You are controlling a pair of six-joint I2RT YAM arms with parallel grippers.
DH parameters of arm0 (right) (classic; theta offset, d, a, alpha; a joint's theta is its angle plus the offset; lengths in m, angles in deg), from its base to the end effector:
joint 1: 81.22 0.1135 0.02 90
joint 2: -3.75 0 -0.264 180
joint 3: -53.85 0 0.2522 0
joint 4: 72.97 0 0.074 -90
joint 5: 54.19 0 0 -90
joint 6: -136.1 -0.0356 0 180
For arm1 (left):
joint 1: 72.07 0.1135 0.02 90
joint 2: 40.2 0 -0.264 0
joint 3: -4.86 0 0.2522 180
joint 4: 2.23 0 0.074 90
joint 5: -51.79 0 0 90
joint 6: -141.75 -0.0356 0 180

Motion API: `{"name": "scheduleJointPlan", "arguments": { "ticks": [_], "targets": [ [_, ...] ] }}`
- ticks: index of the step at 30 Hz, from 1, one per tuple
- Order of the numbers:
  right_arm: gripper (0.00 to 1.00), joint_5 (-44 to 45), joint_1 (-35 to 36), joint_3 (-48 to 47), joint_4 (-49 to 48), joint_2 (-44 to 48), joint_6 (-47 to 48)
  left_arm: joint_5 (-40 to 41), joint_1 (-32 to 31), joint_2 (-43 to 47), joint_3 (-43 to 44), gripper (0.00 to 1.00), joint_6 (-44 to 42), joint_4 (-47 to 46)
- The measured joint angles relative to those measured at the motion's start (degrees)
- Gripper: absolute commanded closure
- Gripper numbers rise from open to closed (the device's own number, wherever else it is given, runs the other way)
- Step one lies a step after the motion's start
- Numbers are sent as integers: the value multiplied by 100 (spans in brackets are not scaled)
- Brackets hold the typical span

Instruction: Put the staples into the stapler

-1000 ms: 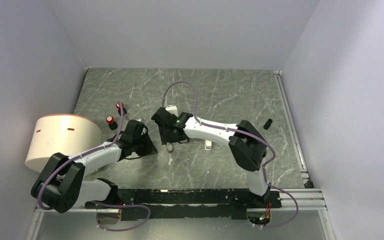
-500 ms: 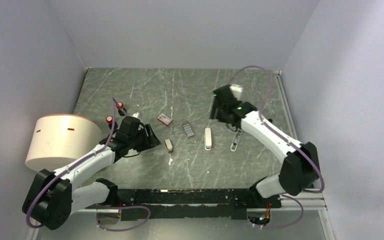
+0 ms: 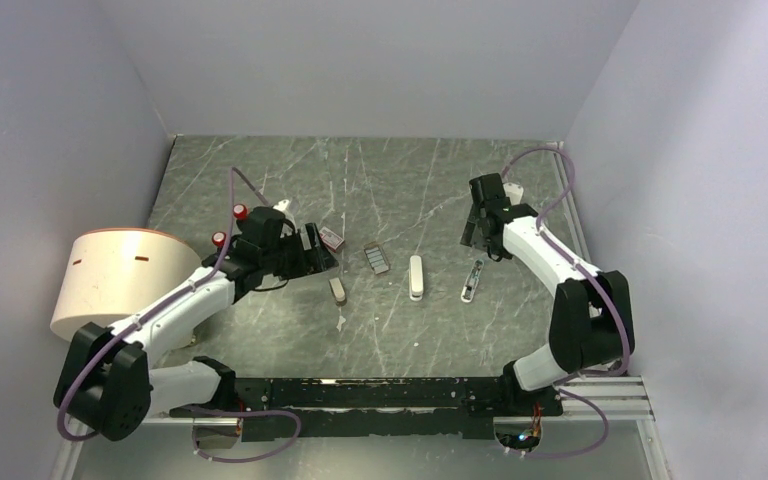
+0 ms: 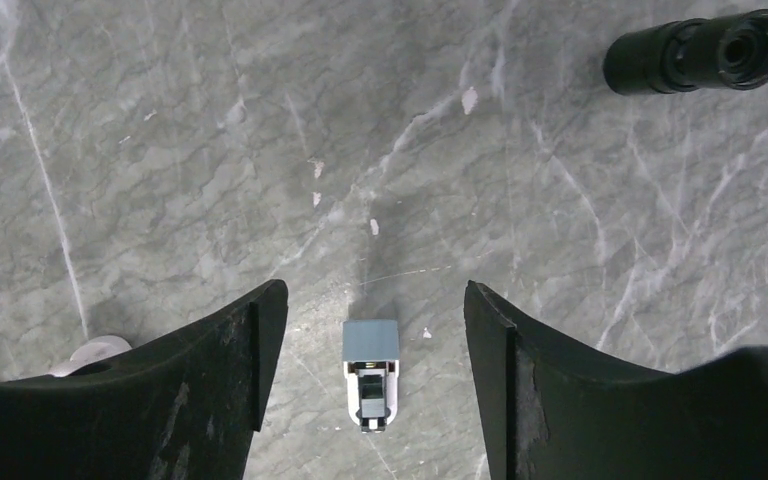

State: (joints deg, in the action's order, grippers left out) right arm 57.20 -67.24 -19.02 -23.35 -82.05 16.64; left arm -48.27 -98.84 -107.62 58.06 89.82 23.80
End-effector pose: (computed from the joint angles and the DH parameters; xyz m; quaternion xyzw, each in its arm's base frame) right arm 0.2902 0.0589 0.2253 0.1722 0.9399 -0.0812 0.2833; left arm 0.2171 -0.1165 0.2248 -0.0523 0.9030 -0.2918 0.3111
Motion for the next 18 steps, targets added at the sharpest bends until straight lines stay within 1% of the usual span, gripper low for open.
{"name": "scheduleJointPlan", "arguments": {
  "ticks": [6,9,14,18],
  "targets": [
    [40,-120,-7,61,-63,-144,-33,-476,-103,-393,136,25,-15,-66],
    [47,-160,-7,199,-87,-151,-74,-629,-249,-619,299,29,39,-170],
    [60,-236,-7,310,-90,-210,-76,-831,-693,-1058,625,38,358,-654],
    [68,-358,-7,328,-114,-236,-66,-861,-1178,-1552,1043,42,616,-1032]
  ]
}}
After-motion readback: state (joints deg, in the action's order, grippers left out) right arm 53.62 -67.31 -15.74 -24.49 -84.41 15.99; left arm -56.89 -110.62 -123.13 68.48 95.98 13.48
